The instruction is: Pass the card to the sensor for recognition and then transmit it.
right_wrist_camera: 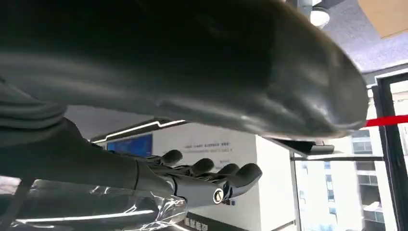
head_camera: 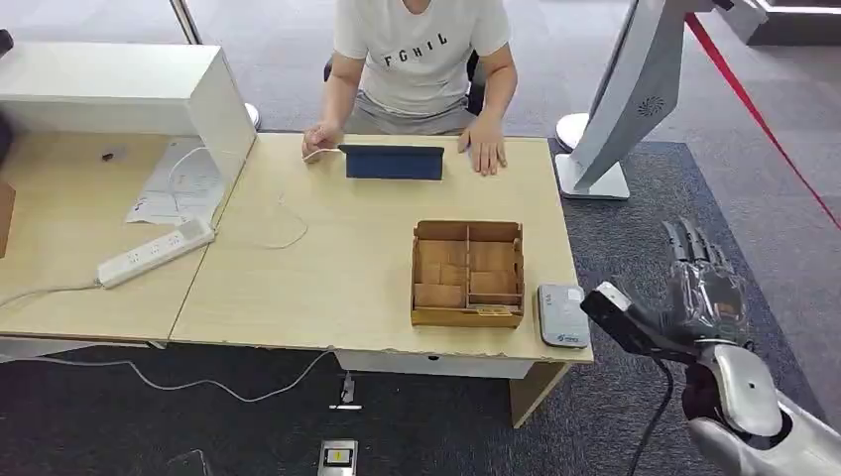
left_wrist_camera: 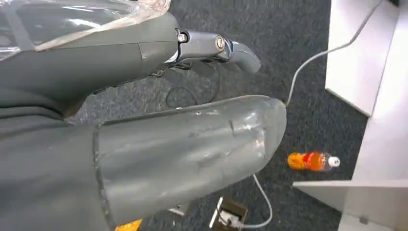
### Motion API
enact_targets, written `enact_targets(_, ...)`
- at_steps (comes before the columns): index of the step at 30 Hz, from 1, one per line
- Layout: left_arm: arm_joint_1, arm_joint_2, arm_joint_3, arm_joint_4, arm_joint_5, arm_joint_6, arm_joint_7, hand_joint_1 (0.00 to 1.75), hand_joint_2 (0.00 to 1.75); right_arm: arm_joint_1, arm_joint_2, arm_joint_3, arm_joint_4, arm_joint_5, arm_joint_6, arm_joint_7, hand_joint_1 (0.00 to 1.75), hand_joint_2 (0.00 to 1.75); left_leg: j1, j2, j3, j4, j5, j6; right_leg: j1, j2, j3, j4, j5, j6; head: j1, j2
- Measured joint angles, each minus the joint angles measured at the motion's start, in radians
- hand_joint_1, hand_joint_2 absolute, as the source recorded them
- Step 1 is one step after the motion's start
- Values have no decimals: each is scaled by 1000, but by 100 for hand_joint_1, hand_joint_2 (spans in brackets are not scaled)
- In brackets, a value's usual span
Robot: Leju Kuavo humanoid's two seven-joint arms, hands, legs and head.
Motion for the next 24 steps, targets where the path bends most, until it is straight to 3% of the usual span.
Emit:
enact_targets(10,5,2,-53,-13,-75,192,0,0,0,32,-7,-42,-40,1,-2,0,0,0,0,0,0,0,0,0,0,0,0,0,0,0,0,0)
enact_targets(15,1,2,-59,-22,-163,200,0,0,0,9,-6,-37,-45,-14,-5,0,0,0,0,0,0,0,0,0,0,0,0,0,0,0,0,0)
enact_targets(24,-15,3,-47,-23,-223,202,0,0,0,-40,0,-10,-44,-44,-11,-7,0,0,0,0,0,0,0,0,0,0,0,0,0,0,0,0)
